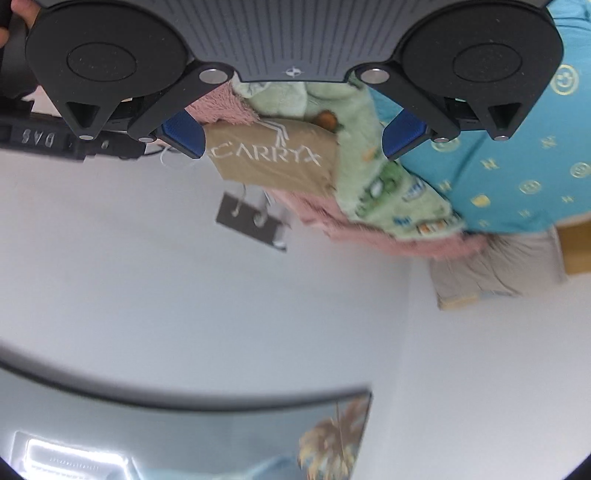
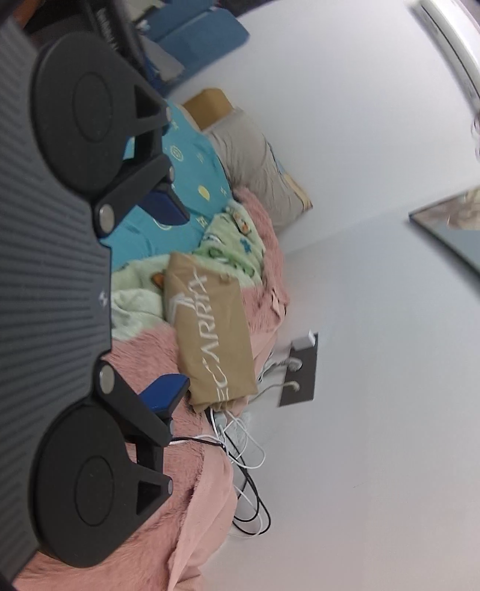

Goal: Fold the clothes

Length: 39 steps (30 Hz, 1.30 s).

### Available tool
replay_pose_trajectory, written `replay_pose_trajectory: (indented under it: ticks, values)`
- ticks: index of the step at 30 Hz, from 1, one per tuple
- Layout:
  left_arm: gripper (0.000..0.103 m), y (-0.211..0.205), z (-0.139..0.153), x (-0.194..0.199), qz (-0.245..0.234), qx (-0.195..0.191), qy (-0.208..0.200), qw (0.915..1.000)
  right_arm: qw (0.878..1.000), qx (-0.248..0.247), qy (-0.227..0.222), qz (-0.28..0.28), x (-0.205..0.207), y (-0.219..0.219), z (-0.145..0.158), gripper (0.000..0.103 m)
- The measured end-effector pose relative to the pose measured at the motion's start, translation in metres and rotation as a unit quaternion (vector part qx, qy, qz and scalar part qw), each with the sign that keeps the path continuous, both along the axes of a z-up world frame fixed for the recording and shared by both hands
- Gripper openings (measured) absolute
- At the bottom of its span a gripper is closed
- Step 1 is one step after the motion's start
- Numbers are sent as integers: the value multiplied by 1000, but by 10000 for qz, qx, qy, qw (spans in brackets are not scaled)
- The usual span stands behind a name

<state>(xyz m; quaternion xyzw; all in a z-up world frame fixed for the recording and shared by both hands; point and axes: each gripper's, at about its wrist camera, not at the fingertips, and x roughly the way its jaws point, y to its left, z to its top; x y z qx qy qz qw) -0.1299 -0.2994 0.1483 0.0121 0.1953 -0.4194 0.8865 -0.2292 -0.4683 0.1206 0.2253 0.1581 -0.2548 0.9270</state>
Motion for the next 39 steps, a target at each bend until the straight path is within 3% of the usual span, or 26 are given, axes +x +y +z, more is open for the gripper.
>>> replay_pose_trajectory:
  ticks: [5, 10, 19, 39]
  values:
    - [103, 41, 6, -44, 172, -210, -392, 9989, 9986, -461, -69, 238, -20, 43, 0, 89]
    - [103, 69, 0, -64, 92, -439, -406, 9982, 9963, -812, -162, 215, -34, 73, 4, 89]
    - [103, 85, -9, -72, 240, -279, -684, 9970, 9941, -1075, -144, 41, -40, 97, 2, 89]
    - [103, 101, -10, -74, 321, -306, -723, 9964, 9918, -1276, -25, 70, -33, 117, 2, 89]
